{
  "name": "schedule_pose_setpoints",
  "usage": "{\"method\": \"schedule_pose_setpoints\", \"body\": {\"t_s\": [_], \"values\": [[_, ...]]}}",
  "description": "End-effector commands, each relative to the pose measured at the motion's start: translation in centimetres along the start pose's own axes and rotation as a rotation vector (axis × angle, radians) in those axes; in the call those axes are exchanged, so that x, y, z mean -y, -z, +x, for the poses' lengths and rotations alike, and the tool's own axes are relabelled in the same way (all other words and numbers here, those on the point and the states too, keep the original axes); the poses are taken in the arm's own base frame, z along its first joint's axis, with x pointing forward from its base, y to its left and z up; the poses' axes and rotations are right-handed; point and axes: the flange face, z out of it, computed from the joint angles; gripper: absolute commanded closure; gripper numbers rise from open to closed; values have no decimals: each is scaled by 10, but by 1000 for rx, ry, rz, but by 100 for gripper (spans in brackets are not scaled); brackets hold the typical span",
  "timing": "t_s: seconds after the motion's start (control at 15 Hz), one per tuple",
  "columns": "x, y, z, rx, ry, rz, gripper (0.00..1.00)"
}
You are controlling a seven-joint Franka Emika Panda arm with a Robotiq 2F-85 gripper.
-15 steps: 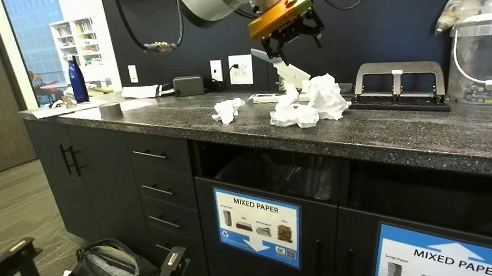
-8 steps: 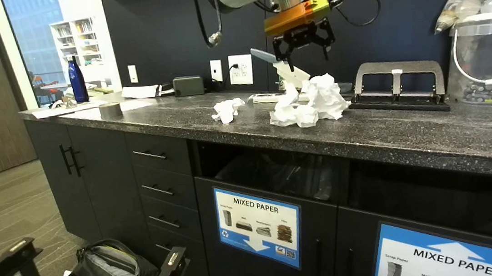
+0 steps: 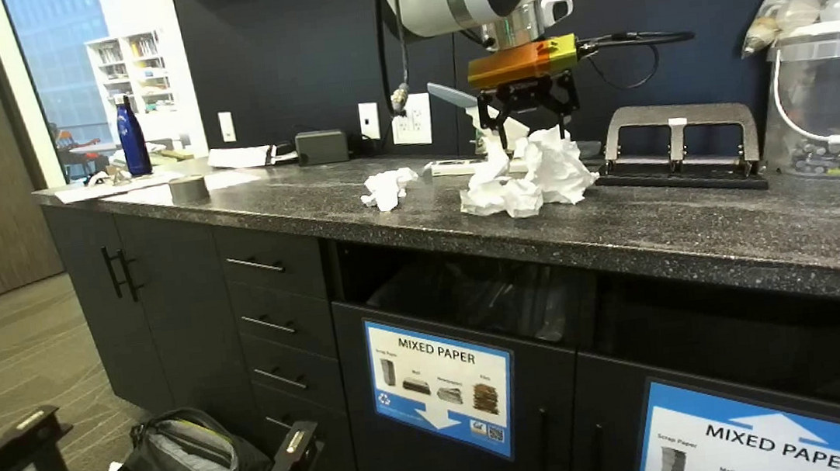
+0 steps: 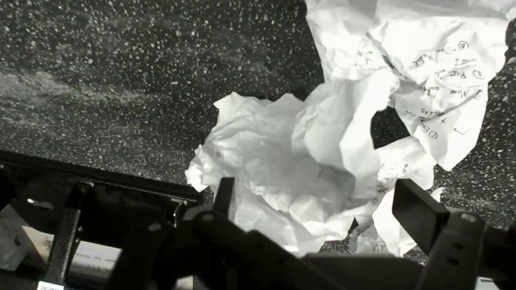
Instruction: Remove all the paper trash from the table and put them in the bin on the left
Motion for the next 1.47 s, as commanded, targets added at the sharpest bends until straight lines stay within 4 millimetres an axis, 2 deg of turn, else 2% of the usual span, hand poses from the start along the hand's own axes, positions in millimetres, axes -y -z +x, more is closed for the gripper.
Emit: {"method": "schedule_pose_setpoints", "body": {"t_s": [0.0, 0.53, 0.8, 0.87, 0.93, 1.0, 1.4], "values": [[-6, -17, 19, -30, 14, -44, 0], [-16, -72, 13, 3, 46, -140, 0], [-20, -86, 13, -21, 26, -169, 0], [-22, -88, 13, -30, 21, -187, 25], [-24, -90, 13, -33, 16, -193, 26], [-26, -91, 13, -37, 11, -204, 32], [-37, -87, 13, -41, -14, -252, 80]]}}
